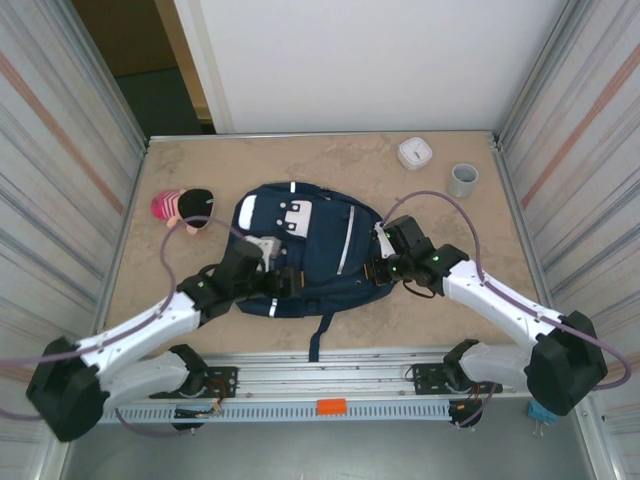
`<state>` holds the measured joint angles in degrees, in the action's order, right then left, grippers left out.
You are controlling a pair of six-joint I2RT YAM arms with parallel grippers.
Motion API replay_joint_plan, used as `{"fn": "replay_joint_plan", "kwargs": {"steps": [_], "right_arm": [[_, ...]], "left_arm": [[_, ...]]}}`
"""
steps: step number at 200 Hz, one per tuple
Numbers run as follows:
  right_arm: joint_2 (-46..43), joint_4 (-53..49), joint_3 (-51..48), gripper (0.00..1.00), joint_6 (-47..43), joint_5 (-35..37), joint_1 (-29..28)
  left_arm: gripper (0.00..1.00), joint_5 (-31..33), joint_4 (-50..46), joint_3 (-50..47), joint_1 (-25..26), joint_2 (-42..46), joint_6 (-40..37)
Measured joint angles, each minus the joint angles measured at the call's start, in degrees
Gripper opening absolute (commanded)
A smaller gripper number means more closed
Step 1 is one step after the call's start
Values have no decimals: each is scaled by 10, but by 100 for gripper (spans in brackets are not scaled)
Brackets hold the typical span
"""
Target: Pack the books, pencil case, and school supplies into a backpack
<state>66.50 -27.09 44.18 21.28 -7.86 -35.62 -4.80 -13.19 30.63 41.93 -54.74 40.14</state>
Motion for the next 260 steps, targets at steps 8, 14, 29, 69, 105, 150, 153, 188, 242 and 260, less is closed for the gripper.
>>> {"fn": "replay_joint_plan", "kwargs": {"steps": [8,14,29,69,105,150,153,188,242,260], "right_arm": [[-3,2,-3,0,5,0,-2],[-5,2,-4,0,7,0,-3],[-6,5,-6,0,12,1,-10],[-7,7,-6,0,34,5,-57],[-4,19,-14,0,71,16,-131],[31,55,-12,0,103,23,-186],[37,58,-11,0,104,22,-188],[96,83,21,0,107,22,-200],[130,96,61,0,109,22,-203],[133,99,62,0,108,18,-203]], "left_arm": [[77,11,-12,-25,0,31,43],[78,18,-21,-43,0,51,71],[78,34,-46,-89,0,97,134],[80,62,-67,-123,-24,140,189],[80,27,-12,-123,-119,73,188],[79,-18,50,-35,-186,-93,141],[79,-26,57,-22,-193,-111,136],[78,-79,91,111,-247,-251,94],[78,-126,133,131,-245,-224,109],[77,-132,134,78,-210,-152,147]]}}
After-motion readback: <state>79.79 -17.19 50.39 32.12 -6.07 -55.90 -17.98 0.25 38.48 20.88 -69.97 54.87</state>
